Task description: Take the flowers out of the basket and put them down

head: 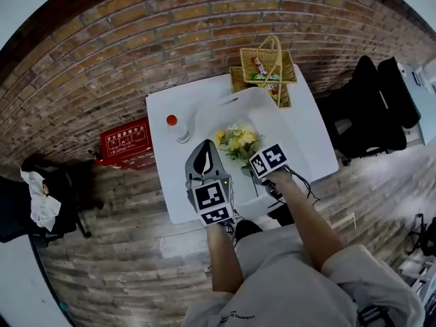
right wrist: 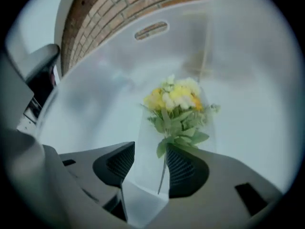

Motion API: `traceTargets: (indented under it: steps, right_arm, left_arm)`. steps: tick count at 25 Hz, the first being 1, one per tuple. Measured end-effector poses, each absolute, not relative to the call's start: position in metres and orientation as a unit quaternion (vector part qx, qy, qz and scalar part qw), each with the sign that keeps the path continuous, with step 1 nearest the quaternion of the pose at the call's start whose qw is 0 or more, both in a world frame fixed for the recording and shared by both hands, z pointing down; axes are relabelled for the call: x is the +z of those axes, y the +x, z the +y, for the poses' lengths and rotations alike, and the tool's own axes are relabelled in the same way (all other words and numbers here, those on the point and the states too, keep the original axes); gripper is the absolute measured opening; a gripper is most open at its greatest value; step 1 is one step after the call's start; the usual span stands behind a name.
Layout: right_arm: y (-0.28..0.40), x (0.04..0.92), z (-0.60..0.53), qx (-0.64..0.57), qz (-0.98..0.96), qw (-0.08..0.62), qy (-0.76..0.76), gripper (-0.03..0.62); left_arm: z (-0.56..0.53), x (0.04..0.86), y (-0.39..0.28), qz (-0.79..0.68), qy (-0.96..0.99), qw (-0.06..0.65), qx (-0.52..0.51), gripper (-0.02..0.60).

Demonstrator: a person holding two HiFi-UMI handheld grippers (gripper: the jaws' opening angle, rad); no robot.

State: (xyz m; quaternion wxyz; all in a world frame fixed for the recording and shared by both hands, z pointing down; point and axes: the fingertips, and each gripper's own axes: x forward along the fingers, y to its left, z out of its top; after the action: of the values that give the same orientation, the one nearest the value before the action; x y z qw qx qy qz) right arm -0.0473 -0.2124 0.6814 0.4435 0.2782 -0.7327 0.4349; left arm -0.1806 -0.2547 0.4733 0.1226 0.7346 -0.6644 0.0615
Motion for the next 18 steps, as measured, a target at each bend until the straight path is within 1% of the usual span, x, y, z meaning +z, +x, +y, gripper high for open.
traceTargets:
  steps: [3,7,12,13,14,15,16,18]
  right_arm:
    - [-0.035,0.712,-0.202,0.444,-0.697,0.485,0.285,0.235]
    - [-0.027,0.744,-0.206,0.429,-0.658,0.537,0.308,0.235]
    - [-0.036,0.764,-0.217,0.477,-0.638,0.484,0.362,0.233]
    - [-0.038,0.765,-0.217,0.477,-0.641,0.479,0.365,0.217]
    - [-0.041,0.766,-0.217,0.477,-0.644,0.474,0.366,0.169]
    - [-0.044,0.765,-0.217,0.481,-0.646,0.466,0.366,0.144]
    - [-0.047,0.764,-0.217,0.490,-0.647,0.455,0.367,0.092]
    - [-0.052,0.756,-0.221,0.500,-0.650,0.437,0.368,0.074]
  left_arm:
    - [-0.262,0.472,-0.182,-0.657,0.742,0.116,0.064,0.025]
    - [-0.272,0.477,-0.181,-0.654,0.743,0.101,0.103,0.025]
    - [-0.276,0.483,-0.181,-0.647,0.747,0.097,0.122,0.025]
    - [-0.276,0.484,-0.181,-0.647,0.745,0.097,0.128,0.025]
    - [-0.276,0.485,-0.182,-0.648,0.744,0.098,0.134,0.025]
    - [-0.276,0.484,-0.183,-0.648,0.743,0.100,0.138,0.025]
    - [-0.276,0.483,-0.183,-0.647,0.742,0.101,0.141,0.025]
    - [-0.277,0.481,-0.183,-0.646,0.743,0.102,0.142,0.025]
